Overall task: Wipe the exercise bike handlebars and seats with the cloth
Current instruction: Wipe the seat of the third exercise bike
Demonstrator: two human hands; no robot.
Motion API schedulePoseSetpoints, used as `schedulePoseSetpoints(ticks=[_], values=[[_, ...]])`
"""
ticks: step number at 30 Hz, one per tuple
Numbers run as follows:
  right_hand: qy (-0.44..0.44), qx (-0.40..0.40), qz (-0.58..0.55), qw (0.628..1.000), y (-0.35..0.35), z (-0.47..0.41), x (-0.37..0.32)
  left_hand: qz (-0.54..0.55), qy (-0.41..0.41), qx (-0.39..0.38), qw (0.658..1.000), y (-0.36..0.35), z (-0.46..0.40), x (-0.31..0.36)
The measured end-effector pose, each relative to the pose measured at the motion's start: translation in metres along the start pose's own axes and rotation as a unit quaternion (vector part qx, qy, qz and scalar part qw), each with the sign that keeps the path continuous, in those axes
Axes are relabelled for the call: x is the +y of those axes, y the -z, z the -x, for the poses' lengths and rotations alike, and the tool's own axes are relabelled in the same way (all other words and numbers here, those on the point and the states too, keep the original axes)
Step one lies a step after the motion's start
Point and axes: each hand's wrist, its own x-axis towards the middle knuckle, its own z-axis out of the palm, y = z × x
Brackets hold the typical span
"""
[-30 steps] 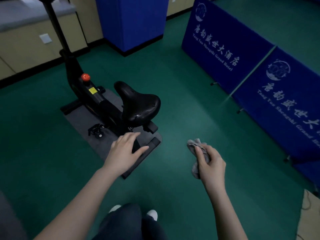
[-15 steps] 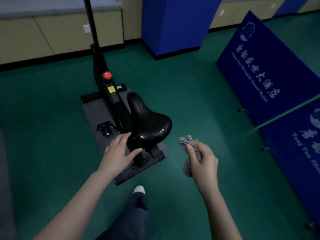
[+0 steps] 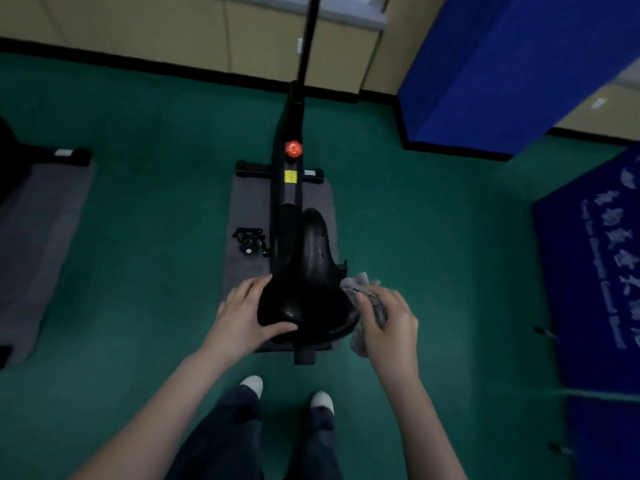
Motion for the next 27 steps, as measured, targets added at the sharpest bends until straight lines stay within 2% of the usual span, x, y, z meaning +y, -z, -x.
schedulePoseSetpoints(ticks=[5, 9, 13, 18, 23, 25, 27], values=[[0.115, -0.099, 0.011, 0.988, -0.018, -0.051, -0.002, 0.066, 0.053, 0.075, 0.994, -0.021, 0.014, 0.005], [0.238, -0.186, 0.046, 0.952, -0.045, -0.076, -0.003, 0.109, 0.082, 0.13, 0.982, -0.039, 0.021, 0.007], [0.385, -0.227, 0.097, 0.889, -0.078, -0.094, -0.003, 0.154, 0.089, 0.179, 0.968, -0.049, 0.018, 0.008], [0.533, -0.247, 0.21, 0.782, -0.114, -0.122, 0.005, 0.237, 0.089, 0.207, 0.945, -0.046, -0.002, -0.004], [0.582, -0.263, 0.263, 0.723, -0.119, -0.151, 0.01, 0.338, 0.073, 0.155, 0.925, -0.037, -0.031, -0.017], [0.582, -0.252, 0.271, 0.724, -0.116, -0.166, 0.006, 0.344, 0.062, 0.137, 0.927, -0.036, -0.04, -0.018], [0.56, -0.218, 0.274, 0.751, -0.115, -0.183, 0.003, 0.346, 0.056, 0.119, 0.929, -0.034, -0.048, -0.019]])
